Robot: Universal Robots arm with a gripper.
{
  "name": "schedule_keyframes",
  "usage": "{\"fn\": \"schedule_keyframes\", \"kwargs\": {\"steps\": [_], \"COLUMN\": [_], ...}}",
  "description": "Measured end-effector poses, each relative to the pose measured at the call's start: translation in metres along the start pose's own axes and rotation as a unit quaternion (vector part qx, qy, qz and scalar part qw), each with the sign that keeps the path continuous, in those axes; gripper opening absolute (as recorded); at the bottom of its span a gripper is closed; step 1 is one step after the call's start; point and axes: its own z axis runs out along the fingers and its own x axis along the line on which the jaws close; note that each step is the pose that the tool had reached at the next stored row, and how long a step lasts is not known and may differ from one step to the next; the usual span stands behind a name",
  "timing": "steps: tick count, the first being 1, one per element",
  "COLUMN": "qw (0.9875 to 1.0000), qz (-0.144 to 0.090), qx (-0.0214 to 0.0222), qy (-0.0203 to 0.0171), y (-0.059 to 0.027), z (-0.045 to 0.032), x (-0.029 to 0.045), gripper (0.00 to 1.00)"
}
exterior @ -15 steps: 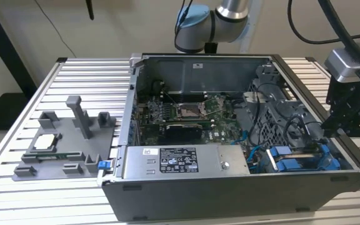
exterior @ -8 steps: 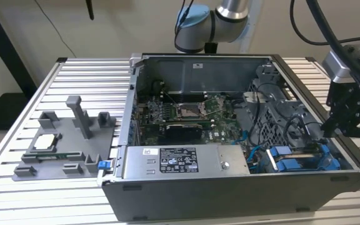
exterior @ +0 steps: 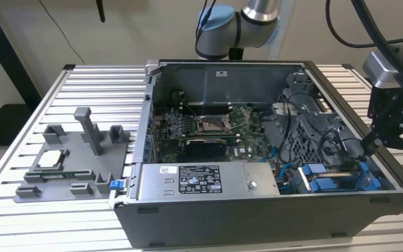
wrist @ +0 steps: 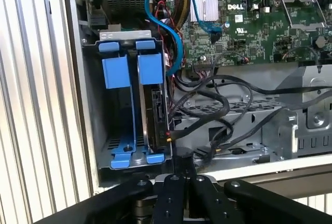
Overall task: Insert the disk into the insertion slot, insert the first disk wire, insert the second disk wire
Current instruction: 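Insert the first disk wire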
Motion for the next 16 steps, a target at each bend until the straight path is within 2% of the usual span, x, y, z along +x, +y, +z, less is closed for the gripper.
{"fn": "schedule_keyframes", "kwargs": {"steps": [4,8,10,11,13,16], "qw": [1.0,1.0,1.0,0.9999,0.9997,0.9995], "qz": [0.0,0.001,0.002,0.003,0.005,0.006], "qx": [-0.0023,-0.0028,-0.0076,-0.0115,-0.0227,-0.0319], "qy": [0.0002,0.0003,0.0008,0.0013,0.0026,0.0036], "y": [-0.0025,-0.0027,-0.0039,-0.0045,-0.006,-0.0104], "z": [-0.0007,-0.0006,-0.0004,-0.0004,0.0,0.0005], "x": [-0.0003,-0.0003,-0.0002,-0.0003,-0.0003,-0.0004], "gripper": [0.0,0.0,0.0,0.0,0.0,0.0]}}
